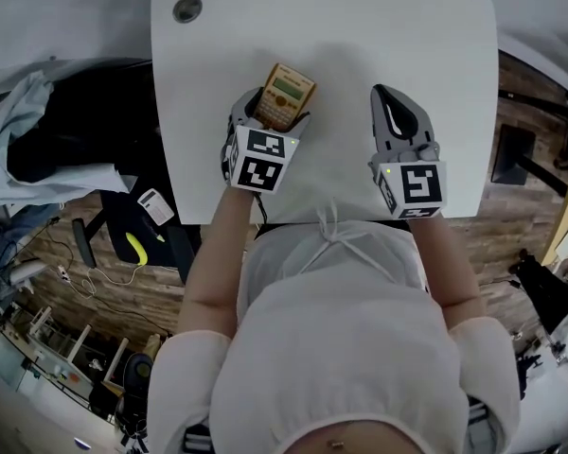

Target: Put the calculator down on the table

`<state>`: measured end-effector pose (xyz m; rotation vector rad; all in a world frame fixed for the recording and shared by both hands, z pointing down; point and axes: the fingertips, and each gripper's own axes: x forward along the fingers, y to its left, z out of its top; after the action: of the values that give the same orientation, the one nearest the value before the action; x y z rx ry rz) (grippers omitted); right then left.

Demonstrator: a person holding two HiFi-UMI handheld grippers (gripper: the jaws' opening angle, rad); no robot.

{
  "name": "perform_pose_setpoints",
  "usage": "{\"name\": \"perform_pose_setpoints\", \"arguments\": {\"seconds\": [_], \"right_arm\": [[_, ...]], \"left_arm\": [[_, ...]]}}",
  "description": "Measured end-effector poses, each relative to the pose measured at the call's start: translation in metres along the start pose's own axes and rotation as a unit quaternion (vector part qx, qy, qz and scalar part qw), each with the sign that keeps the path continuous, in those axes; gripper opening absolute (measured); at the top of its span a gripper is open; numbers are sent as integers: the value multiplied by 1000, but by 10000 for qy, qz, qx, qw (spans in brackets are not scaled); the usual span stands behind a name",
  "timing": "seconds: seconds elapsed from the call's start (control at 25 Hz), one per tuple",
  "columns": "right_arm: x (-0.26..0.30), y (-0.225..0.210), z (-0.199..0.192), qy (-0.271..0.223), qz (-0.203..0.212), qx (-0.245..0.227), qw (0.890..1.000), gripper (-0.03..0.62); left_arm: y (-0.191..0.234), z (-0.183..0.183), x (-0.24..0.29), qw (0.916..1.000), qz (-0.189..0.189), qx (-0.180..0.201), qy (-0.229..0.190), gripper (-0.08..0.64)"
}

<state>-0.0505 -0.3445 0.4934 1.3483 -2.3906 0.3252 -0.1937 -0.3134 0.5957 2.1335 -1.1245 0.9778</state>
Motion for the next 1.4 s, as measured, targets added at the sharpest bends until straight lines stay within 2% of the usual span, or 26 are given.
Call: {"name": "perform_pose_setpoints", "arguments": {"seconds": [0.32,0.48,0.64,1.08,1.16,1.28,1.4], "right_arm": [[5,3,-4,24,76,60,10000,5],[6,2,-7,51,109,100,9999,6],[6,1,-9,92,61,130,9999,6],[2,4,-2,22,20,10,10000,6],[-2,5,4,-51,27,-17,10000,6],[-12,6,13,-167,73,-40,9998,6],[-26,9,22,-296,150,-77,9994,6]], "left_arm": [[5,-15,12,9990,153,-121,411,426],[7,-17,14,9985,271,-83,467,426],[7,-17,15,9989,376,-52,285,426],[7,-16,12,9994,317,45,-96,426],[7,-7,1,9989,336,132,-284,426],[2,20,-28,9950,342,306,-884,426],[-6,49,-67,9845,426,386,-1658,421]]}}
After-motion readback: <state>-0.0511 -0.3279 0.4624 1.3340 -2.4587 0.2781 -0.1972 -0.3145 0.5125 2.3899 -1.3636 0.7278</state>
